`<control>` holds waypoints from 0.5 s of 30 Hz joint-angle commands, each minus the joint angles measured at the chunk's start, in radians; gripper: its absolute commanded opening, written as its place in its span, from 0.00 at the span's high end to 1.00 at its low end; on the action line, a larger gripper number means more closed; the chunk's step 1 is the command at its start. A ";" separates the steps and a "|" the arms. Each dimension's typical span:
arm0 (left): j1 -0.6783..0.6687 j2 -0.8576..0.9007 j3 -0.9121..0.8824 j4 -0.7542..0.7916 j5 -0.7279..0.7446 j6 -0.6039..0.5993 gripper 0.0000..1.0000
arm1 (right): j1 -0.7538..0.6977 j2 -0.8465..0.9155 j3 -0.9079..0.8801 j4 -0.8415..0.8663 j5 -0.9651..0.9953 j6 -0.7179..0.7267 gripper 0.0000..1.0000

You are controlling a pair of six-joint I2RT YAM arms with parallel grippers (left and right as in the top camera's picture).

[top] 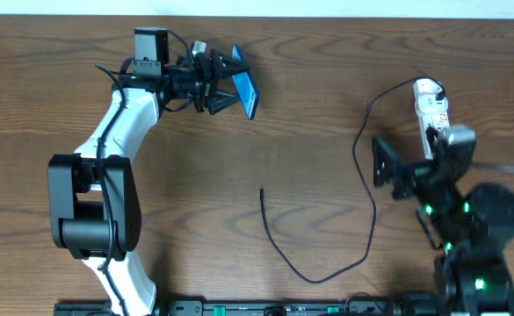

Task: Plug charger to phone and switch on socket
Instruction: 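Raise the right arm and swing the right gripper toward the phone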

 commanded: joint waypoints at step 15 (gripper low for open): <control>0.000 -0.076 0.002 0.006 -0.151 -0.064 0.93 | 0.011 0.588 0.348 -0.054 -0.334 -0.001 0.01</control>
